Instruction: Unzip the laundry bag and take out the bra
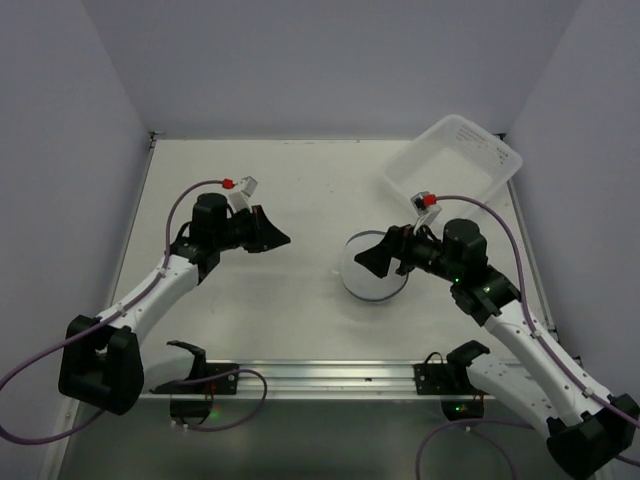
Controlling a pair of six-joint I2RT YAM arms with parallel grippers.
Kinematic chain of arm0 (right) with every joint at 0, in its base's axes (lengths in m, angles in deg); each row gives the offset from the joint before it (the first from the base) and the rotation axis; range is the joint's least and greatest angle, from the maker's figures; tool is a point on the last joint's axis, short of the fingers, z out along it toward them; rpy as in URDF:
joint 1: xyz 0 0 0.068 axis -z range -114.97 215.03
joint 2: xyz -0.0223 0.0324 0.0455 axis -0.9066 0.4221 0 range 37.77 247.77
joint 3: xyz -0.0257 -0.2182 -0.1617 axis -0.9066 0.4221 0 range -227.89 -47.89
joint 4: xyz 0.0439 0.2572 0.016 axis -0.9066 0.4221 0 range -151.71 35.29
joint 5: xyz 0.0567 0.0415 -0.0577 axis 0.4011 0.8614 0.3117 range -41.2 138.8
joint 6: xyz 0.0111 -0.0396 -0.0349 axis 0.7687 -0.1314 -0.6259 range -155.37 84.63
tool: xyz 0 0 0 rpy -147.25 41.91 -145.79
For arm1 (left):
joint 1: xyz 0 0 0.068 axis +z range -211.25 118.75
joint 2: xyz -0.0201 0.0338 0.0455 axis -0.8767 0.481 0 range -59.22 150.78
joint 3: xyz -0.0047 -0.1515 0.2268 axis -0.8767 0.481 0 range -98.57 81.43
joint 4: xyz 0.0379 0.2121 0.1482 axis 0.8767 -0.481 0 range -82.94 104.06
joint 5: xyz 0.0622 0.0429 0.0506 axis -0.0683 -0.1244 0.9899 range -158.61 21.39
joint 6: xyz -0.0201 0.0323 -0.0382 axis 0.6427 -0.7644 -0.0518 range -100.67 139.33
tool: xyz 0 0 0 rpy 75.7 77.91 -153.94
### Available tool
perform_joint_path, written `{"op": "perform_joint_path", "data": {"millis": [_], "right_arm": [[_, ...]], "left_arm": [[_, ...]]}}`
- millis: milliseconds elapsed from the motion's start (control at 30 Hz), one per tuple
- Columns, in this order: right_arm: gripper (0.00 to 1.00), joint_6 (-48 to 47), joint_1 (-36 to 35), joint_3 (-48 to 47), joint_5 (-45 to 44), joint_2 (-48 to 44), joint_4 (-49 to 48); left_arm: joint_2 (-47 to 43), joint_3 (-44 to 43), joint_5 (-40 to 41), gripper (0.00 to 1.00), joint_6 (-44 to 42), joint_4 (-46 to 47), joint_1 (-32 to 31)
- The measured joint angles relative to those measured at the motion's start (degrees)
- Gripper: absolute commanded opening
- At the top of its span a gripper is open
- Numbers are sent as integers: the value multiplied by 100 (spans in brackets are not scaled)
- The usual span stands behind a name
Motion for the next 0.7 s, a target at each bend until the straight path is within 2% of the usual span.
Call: {"op": "perform_joint_path", "data": {"millis": [33, 100, 133, 300, 533, 700], "right_arm": [[99, 31, -2, 31, -90, 63, 7], [99, 107, -13, 50, -258, 223, 66], [99, 138, -24, 50, -376, 299, 90], [99, 330, -39, 52, -979, 610, 291], [99, 675, 2, 92, -1486, 1045, 481], [99, 841, 457, 439, -1812, 664, 774]], "left_arm": [[76, -2, 107, 36, -24, -70, 0], [179, -37, 304, 54, -7, -203, 0], [201, -63, 380, 68, 48, -251, -2], [61, -208, 625, 90, 365, -275, -186], [-138, -31, 796, 92, 734, 105, -769], [273, 17, 844, 91, 879, 315, -1137]]}}
